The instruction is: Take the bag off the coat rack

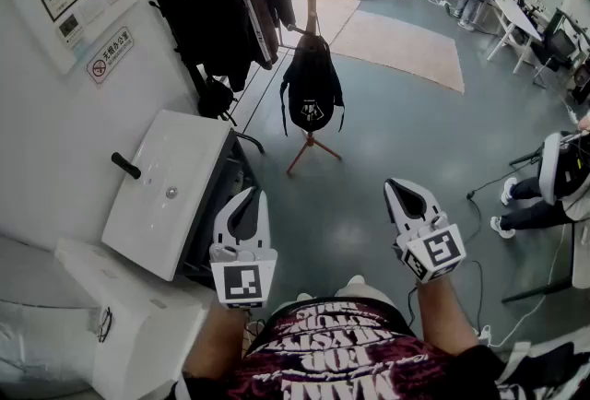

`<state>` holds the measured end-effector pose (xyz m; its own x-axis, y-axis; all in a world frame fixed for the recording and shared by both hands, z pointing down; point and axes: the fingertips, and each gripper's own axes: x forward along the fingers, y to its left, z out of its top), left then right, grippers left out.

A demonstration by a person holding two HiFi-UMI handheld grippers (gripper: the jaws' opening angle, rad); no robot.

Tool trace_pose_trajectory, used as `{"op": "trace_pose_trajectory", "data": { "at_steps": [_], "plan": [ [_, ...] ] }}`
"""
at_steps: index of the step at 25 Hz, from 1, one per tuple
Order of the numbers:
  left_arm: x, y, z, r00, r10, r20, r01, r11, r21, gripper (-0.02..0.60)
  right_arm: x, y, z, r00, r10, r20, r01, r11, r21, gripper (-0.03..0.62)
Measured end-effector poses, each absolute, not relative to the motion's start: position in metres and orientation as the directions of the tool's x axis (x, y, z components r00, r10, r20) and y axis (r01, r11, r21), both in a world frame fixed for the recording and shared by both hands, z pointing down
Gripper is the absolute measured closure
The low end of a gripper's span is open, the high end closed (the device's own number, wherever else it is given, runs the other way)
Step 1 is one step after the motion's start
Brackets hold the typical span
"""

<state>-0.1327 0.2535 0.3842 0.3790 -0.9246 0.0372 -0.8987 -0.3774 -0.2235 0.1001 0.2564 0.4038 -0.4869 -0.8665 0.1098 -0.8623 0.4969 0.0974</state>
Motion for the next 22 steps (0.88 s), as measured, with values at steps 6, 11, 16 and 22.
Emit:
{"op": "trace_pose_trajectory", "data": {
  "at_steps": [6, 11, 16, 22],
  "plan": [
    [-0.133, 0.257, 0.392, 0.410, -0.911, 0.037, -0.890, -0.409, -0.202, 0.554, 0.096, 0.263, 0.406, -0.475, -0.873, 0.109, -0.871, 0.484, 0.081, 0.591],
    [-0.135, 0.261, 0.407, 0.454, -0.888, 0.072, -0.876, -0.460, -0.143, 0.554, 0.094, 0.271, 0.408, -0.469, -0.874, 0.123, -0.875, 0.479, 0.071, 0.589],
    [-0.143, 0.262, 0.420, 0.451, -0.888, 0.088, -0.882, -0.458, -0.105, 0.554, 0.092, 0.270, 0.415, -0.474, -0.869, 0.142, -0.872, 0.486, 0.063, 0.589],
    [-0.140, 0.244, 0.429, 0.452, -0.884, 0.118, -0.880, -0.464, -0.101, 0.554, 0.094, 0.251, 0.423, -0.489, -0.858, 0.154, -0.864, 0.501, 0.047, 0.589]
  ]
}}
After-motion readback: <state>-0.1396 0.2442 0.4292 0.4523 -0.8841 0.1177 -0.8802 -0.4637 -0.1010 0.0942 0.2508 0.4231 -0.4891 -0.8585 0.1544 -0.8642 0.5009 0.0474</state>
